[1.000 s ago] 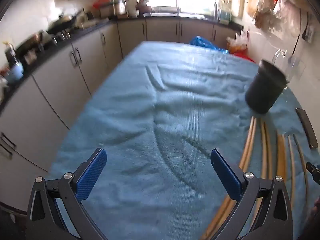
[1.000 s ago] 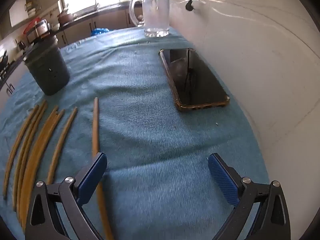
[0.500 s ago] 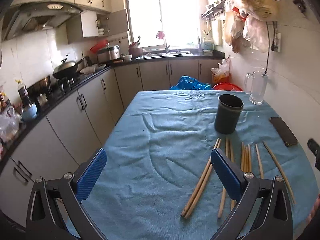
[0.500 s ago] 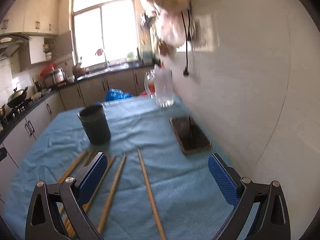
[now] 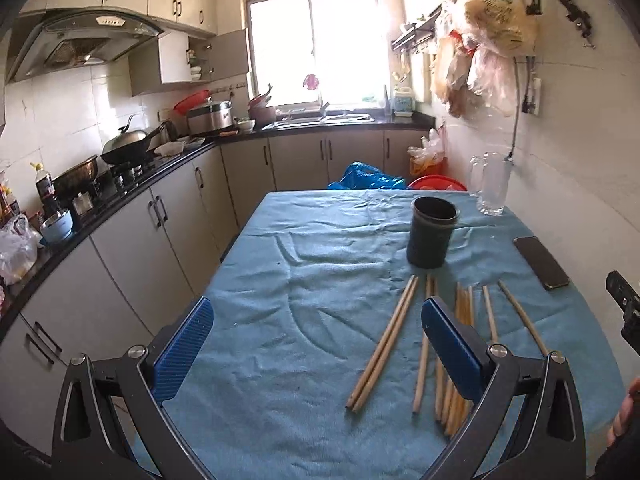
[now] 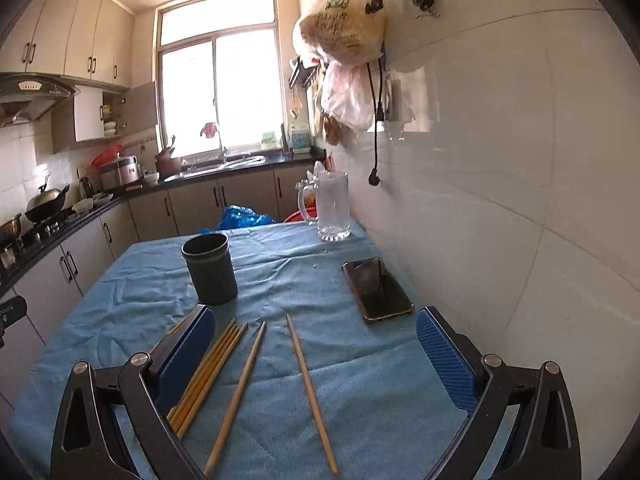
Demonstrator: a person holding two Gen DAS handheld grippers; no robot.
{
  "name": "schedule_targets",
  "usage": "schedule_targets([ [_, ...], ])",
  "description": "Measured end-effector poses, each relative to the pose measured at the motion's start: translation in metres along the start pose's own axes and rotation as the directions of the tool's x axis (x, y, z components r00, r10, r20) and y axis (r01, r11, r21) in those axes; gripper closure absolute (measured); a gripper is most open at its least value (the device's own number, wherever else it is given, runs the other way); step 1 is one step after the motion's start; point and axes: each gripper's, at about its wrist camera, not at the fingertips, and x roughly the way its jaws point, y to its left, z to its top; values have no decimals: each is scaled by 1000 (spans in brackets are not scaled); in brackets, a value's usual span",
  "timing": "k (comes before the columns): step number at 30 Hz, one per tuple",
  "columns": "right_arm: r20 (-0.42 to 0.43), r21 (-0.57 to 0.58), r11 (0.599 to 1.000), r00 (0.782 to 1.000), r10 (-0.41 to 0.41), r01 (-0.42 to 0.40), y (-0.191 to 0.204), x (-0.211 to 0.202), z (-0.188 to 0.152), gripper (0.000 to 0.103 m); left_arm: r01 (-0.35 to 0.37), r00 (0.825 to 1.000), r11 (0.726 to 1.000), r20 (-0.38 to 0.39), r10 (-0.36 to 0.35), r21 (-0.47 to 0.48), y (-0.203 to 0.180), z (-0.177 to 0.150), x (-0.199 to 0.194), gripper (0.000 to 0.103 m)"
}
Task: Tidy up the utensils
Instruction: 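Move both tools over the row of wooden chopsticks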
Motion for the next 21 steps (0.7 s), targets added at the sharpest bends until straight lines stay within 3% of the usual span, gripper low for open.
schedule_targets([
  [4, 39, -5, 1000, 999, -7, 8, -4, -22, -2, 1, 16, 1000, 999, 24, -17, 31, -9, -2, -16, 0],
  [11, 58, 11, 1000, 998, -9, 8, -9, -36, -3, 1, 8, 1000, 998, 0, -8, 69, -22, -8, -18, 0],
  [21, -3, -42, 999, 1000, -14, 14, 12, -6, -7, 1, 16, 997, 999, -74, -13, 44, -10, -9, 18, 0],
])
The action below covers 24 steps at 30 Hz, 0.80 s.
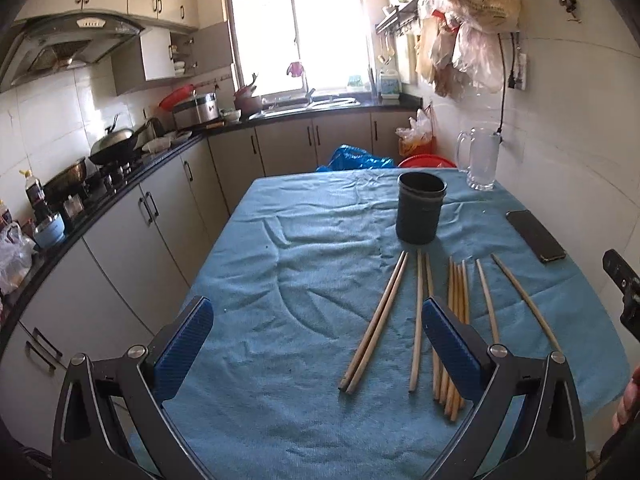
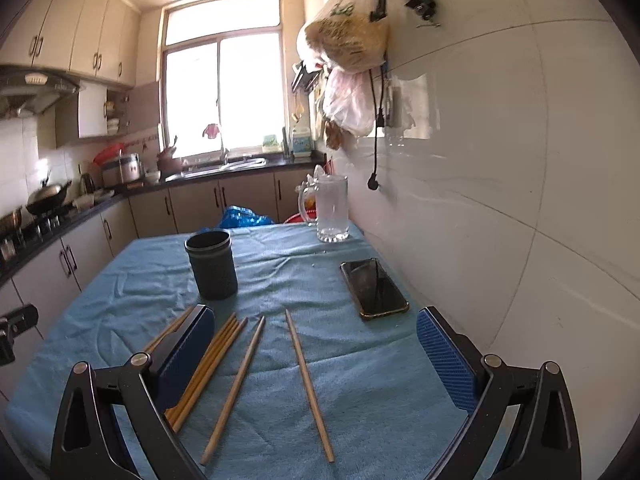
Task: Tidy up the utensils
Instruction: 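Move both tools over the row of wooden chopsticks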
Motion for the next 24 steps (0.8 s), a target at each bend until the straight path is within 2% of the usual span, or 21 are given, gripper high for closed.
schedule_targets([
  [14, -89, -27, 999, 996, 14, -17, 19, 52, -4, 1, 14, 995, 1000, -95, -12, 18, 0, -5, 54, 0],
  [24, -118, -34, 999, 993, 6, -10, 18, 66, -11, 1, 26, 990, 1000, -141, -25, 11, -2, -7, 74, 0],
])
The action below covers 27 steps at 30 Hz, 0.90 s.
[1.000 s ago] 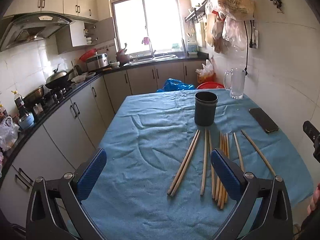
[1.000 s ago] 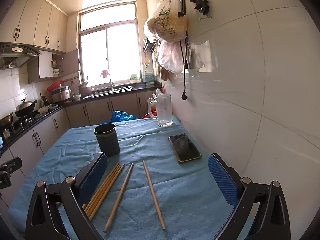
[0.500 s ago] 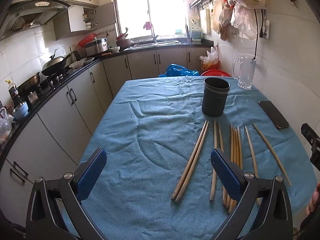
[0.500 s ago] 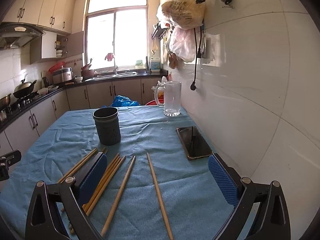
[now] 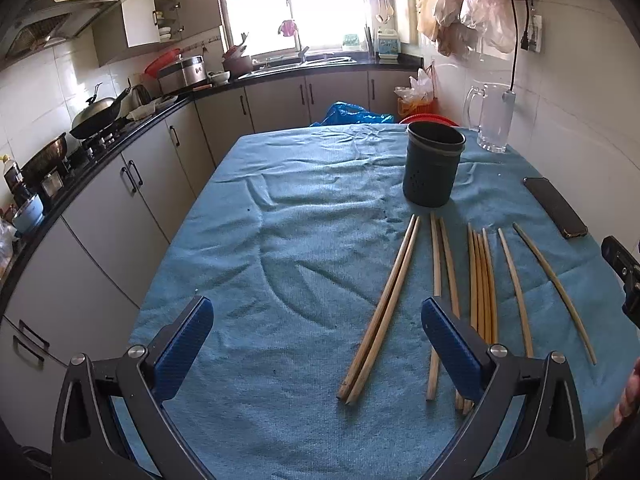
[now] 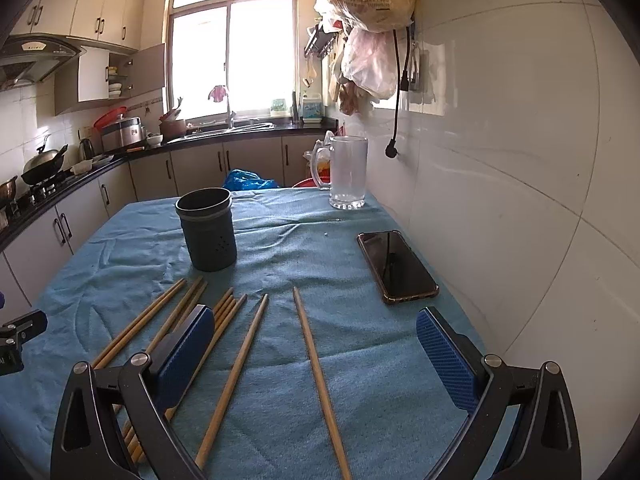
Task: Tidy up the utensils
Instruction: 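Lower the left gripper onto a wooden chopstick and close it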
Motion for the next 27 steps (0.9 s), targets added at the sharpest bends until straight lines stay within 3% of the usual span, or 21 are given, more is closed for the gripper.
schedule_targets([
  [7, -38, 9, 1000, 999, 2, -2, -3, 10, -7, 1, 16, 999, 1000, -37, -16, 2, 0, -1, 11, 0],
  [14, -71, -59, 998, 997, -14, 10, -8, 16, -10, 1, 69, 995, 996, -75, -65, 51, 14, 14, 27, 0],
  [16, -81, -65, 998, 997, -13, 8, -12, 18, -10, 1, 113, 990, 992, -92, -107, 59, 19, 21, 36, 3],
  [17, -91, -64, 998, 996, -7, 2, -15, 19, -10, 1, 134, 987, 989, -101, -128, 59, 19, 22, 40, 9],
  [20, -142, -57, 998, 989, 29, -37, -19, 29, -10, 2, 230, 964, 971, -155, -218, 65, 15, 29, 62, 26],
  [23, -218, -47, 993, 971, 95, -108, -19, 47, -10, 13, 328, 925, 943, -220, -311, 47, 4, 29, 88, 38],
  [25, -276, -44, 989, 953, 123, -140, -17, 60, -10, 28, 371, 898, 928, -268, -351, 30, -5, 27, 106, 47],
  [27, -320, -37, 986, 936, 145, -165, -15, 72, -12, 31, 392, 878, 920, -304, -369, 15, -13, 26, 121, 63],
])
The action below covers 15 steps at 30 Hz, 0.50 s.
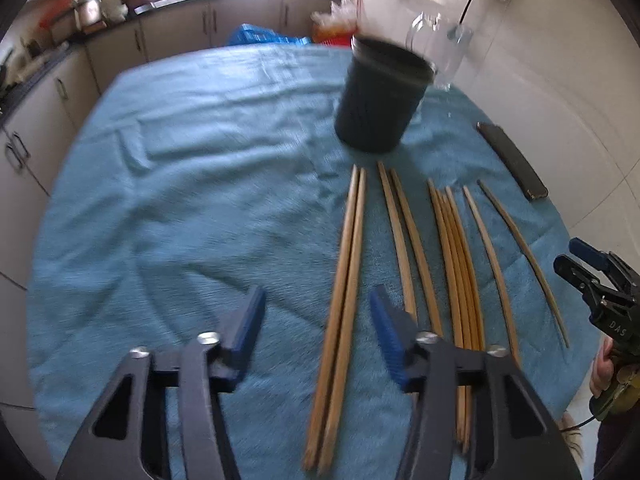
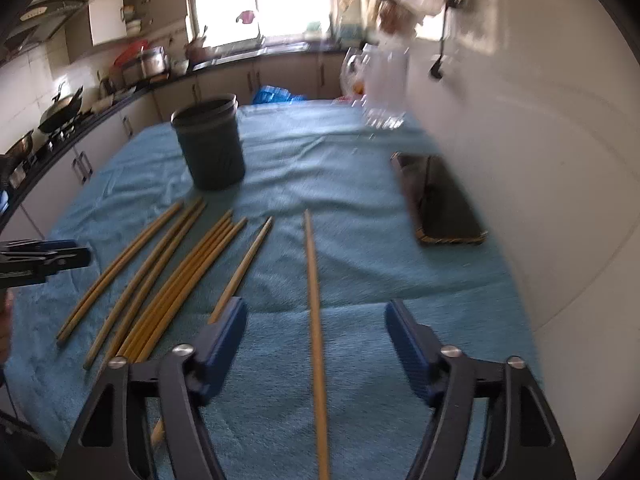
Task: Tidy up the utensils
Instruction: 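Lower the left gripper onto a wooden chopstick and close it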
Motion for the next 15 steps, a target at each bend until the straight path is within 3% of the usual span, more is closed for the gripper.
schedule_targets([
  [2, -15, -6, 1000, 1000, 4, -5, 1, 8, 1, 31, 26, 999, 1000, -25, -27, -15, 1, 4, 10, 71],
  [4, -24, -10, 1000, 1000, 2, -2, 3, 13, 3, 31, 50, 998, 999, -30, -50, -19, 0, 9, 18, 72],
  [11, -55, -10, 1000, 998, 8, -8, 4, 31, 15, 31, 34, 998, 999, -46, -33, 34, -7, 17, 29, 85],
  [15, -80, 26, 999, 996, 34, -32, -2, 41, 21, 31, 85, 995, 996, -48, -86, -19, 2, 20, 29, 90],
])
